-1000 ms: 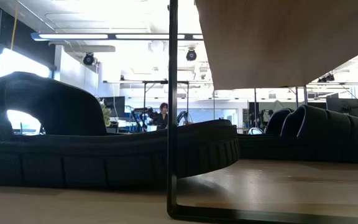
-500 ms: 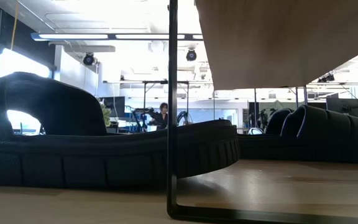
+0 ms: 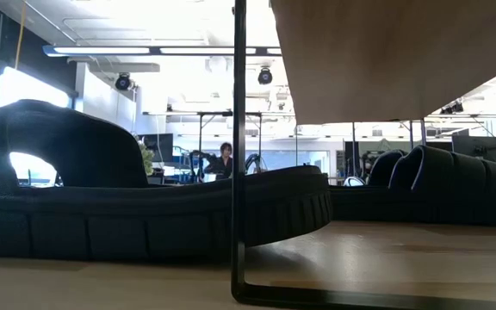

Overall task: Pick and place slides into the shelf
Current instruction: Put the black slide on the shelf

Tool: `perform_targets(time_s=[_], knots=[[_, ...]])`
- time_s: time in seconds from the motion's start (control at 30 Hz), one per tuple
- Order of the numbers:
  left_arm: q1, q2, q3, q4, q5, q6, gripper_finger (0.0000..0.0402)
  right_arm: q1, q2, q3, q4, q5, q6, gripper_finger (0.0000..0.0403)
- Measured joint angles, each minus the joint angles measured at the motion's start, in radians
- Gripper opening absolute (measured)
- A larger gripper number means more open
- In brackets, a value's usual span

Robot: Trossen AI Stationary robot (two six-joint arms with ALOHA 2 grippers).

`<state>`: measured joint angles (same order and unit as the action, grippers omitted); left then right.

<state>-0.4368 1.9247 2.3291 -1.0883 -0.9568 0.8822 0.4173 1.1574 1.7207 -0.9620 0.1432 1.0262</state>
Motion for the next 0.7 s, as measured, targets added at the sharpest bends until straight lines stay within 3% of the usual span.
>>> perform_targets(time_s=[0.1, 0.27, 0.37, 0.57, 0.7], knots=[[-0.002, 0.010, 0.000, -0.018, -0.012, -0.001, 0.0000, -0.102, -0.010, 0.000, -0.107, 0.009, -0.002, 0.0000], [0.009, 0.040, 0.000, -0.036, -0.036, 0.027, 0.0000, -0.267, 0.027, -0.002, -0.027, -0.186, -0.245, 0.0021], [0.012, 0.061, -0.002, -0.043, -0.042, 0.030, 0.0000, -0.338, 0.058, -0.001, 0.034, -0.282, -0.361, 0.0058], [0.011, 0.075, 0.001, -0.050, -0.068, 0.029, 0.0000, -0.438, 0.110, -0.002, -0.175, -0.418, -0.376, 0.0148], [0.011, 0.078, -0.002, -0.055, -0.080, 0.029, 0.0000, -0.483, 0.153, -0.002, -0.183, -0.557, -0.403, 0.0187]])
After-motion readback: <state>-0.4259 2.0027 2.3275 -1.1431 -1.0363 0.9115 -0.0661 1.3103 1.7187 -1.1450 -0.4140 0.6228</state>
